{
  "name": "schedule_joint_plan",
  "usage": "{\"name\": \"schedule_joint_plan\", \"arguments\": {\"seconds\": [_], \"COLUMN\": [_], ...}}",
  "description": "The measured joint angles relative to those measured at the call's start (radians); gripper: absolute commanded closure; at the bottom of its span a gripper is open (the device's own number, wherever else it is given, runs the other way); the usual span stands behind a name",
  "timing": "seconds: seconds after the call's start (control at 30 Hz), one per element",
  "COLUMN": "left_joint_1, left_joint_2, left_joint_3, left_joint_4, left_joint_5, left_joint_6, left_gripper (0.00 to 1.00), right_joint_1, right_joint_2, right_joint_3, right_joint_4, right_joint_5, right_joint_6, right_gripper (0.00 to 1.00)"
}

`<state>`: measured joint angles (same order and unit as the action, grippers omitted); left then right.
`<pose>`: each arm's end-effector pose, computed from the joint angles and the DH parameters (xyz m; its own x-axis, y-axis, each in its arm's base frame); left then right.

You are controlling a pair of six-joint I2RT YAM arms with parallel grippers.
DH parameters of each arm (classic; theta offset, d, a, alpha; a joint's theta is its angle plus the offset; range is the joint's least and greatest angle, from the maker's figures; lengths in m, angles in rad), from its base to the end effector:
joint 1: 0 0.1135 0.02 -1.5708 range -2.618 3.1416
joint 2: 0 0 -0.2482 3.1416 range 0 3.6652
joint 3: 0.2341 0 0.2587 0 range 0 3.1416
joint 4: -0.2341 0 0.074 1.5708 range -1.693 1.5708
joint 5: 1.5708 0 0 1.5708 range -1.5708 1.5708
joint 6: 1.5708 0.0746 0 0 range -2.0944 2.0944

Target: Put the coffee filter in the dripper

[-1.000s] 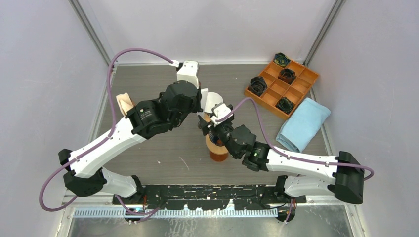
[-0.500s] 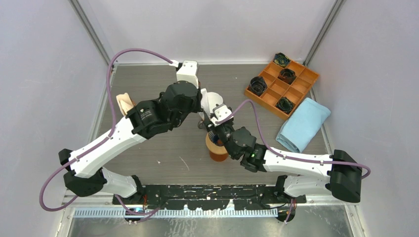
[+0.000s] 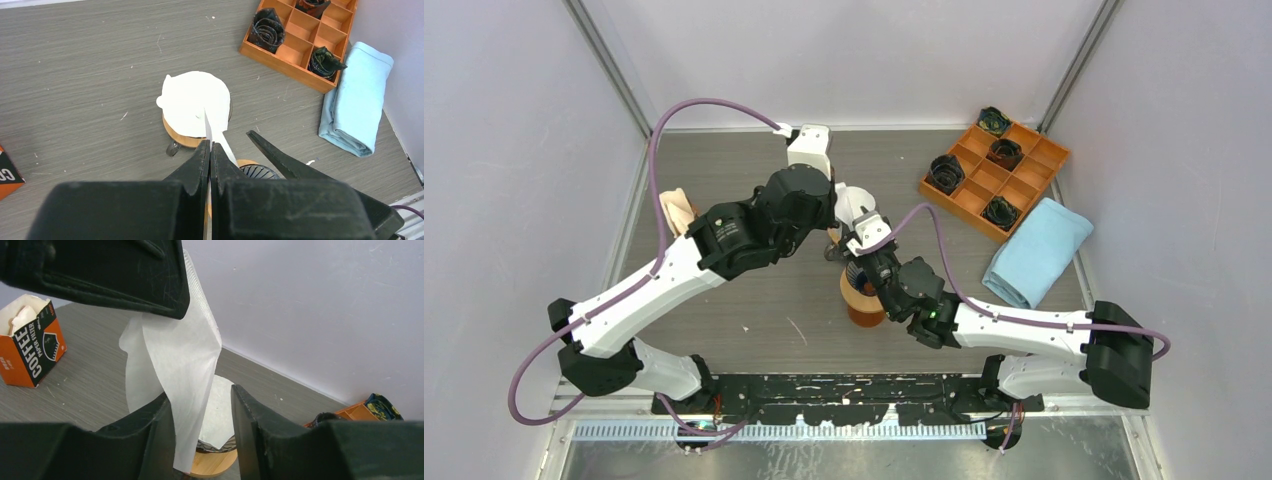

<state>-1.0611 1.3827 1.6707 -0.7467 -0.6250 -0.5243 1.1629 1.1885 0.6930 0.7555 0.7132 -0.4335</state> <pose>0.1935 -0.2566 0.4268 -0.4133 -0.0927 -0.9059 0.2831 0.9324 -0.2246 0.1651 0.2591 0.3105 0.2788 -0.1556 -0.9477 -0.3596 0.8981 -0.2533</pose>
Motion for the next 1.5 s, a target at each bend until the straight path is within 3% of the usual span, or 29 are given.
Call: {"name": "schedule_joint_plan", "arguments": {"seconds": [0.2,0.3,0.73,1.03,1.23,1.5], "left_joint_1": [0.000,0.000,-0.001,-0.001,-0.001,-0.001], "left_joint_2": [0.001,0.001,-0.013,-0.197,-0.323,-0.349], "left_joint_3": [0.000,0.000,-0.002,-0.087,-0.182,-0.327], "left_joint_4": [-0.002,-0.002,0.016,0.091,0.152,0.239], "left_joint_5": [0.010,0.017,0.025,0.023,0.024,0.083], "left_joint_6": [-0.001,-0.001,0.001,0.005,-0.017,-0.097], "left_gripper": [1.00,0.94,0.57,0.33,0.25,0.19], "right_joint_1": [0.000,0.000,0.000,0.000,0.000,0.000], "right_joint_2": [0.001,0.001,-0.052,-0.069,-0.050,0.024], "right_joint_3": [0.000,0.003,0.097,0.254,0.402,0.555], "right_joint_4": [0.006,-0.021,-0.289,-0.573,-0.776,-1.022], "right_joint_5": [0.000,-0.006,-0.036,-0.049,-0.032,0.029], "right_joint_6": [-0.020,-0.017,0.051,0.140,0.223,0.323], "right_gripper": [0.87,0.99,0.99,0.99,0.99,0.99]}}
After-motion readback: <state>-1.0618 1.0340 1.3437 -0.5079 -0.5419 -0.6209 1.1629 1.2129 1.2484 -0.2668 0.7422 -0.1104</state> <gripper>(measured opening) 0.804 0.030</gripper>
